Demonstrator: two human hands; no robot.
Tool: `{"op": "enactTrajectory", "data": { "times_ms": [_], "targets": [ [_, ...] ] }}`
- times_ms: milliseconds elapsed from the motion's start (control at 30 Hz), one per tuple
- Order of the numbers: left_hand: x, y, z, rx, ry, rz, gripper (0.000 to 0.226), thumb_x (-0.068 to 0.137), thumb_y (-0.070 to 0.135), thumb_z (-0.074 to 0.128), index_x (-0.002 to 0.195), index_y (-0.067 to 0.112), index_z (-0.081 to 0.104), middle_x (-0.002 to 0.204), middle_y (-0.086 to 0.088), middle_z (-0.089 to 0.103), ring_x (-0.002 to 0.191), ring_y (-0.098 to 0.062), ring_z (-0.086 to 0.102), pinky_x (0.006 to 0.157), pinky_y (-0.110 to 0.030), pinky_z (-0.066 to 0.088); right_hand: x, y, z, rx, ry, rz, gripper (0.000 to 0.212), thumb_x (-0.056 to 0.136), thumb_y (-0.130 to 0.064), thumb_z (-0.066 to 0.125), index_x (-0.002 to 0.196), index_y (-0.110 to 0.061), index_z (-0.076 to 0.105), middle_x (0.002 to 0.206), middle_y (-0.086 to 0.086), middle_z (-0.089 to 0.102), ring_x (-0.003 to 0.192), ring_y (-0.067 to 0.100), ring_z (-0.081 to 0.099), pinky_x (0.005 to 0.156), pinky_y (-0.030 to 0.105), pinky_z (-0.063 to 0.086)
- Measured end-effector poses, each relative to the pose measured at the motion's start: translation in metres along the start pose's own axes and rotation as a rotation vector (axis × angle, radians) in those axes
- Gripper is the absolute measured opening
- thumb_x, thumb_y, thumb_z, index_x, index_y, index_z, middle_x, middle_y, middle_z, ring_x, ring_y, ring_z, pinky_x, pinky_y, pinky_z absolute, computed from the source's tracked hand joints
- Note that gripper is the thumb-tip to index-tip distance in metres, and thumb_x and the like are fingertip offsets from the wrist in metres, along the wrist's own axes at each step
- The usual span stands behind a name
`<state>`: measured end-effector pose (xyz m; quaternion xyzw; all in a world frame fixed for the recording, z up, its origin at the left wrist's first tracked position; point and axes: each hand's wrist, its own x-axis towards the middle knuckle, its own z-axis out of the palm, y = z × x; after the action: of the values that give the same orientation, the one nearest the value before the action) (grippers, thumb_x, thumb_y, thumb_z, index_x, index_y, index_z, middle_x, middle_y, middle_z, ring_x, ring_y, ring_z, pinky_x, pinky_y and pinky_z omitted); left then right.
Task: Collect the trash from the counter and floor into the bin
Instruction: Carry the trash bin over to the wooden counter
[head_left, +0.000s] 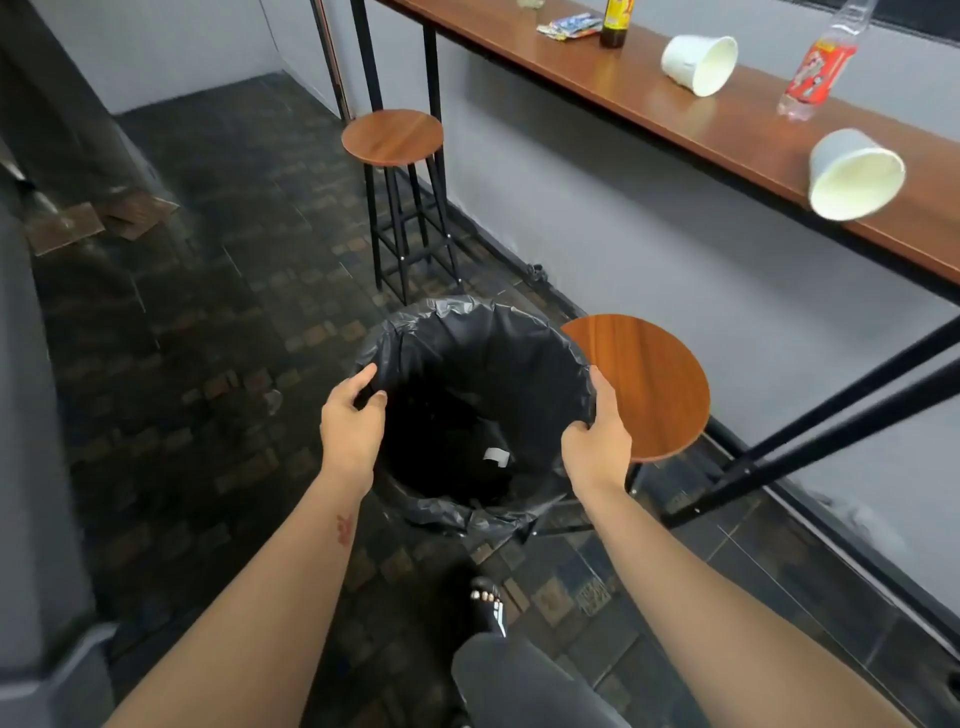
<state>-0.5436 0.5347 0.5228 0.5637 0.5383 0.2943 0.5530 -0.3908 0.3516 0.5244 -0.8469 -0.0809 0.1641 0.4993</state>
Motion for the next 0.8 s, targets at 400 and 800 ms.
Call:
{"op": "enactTrajectory", "data": {
  "times_ms": [400, 800],
  "targets": [
    [0.184, 0.086, 0.026, -0.061, -0.004, 0.021, 0.046, 0.097, 0.008, 0.057, 0.138, 0.028, 0.057, 0.149, 0.002, 0.046, 0.135, -0.018, 0.045, 0.113, -0.041, 0.039, 0.146, -0.115, 0.109, 0.121, 0.032, -0.034, 0.068, 0.096, 0.005, 0.043, 0.148, -0.039, 0.037, 0.096, -0.019, 0.049, 0.071, 0.015, 0.063, 0.055, 0.021, 0.051],
    [0.366, 0.148, 0.106, -0.045, -0.238, 0.047, 0.043, 0.096, 0.008, 0.060, 0.133, 0.029, 0.061, 0.145, 0.004, 0.050, 0.134, -0.016, 0.046, 0.114, -0.037, 0.036, 0.262, -0.184, 0.175, 0.239, 0.266, 0.060, 0.068, 0.095, 0.008, 0.039, 0.146, -0.038, 0.040, 0.144, -0.005, 0.050, 0.088, 0.008, 0.062, 0.069, 0.030, 0.055]
  ]
}}
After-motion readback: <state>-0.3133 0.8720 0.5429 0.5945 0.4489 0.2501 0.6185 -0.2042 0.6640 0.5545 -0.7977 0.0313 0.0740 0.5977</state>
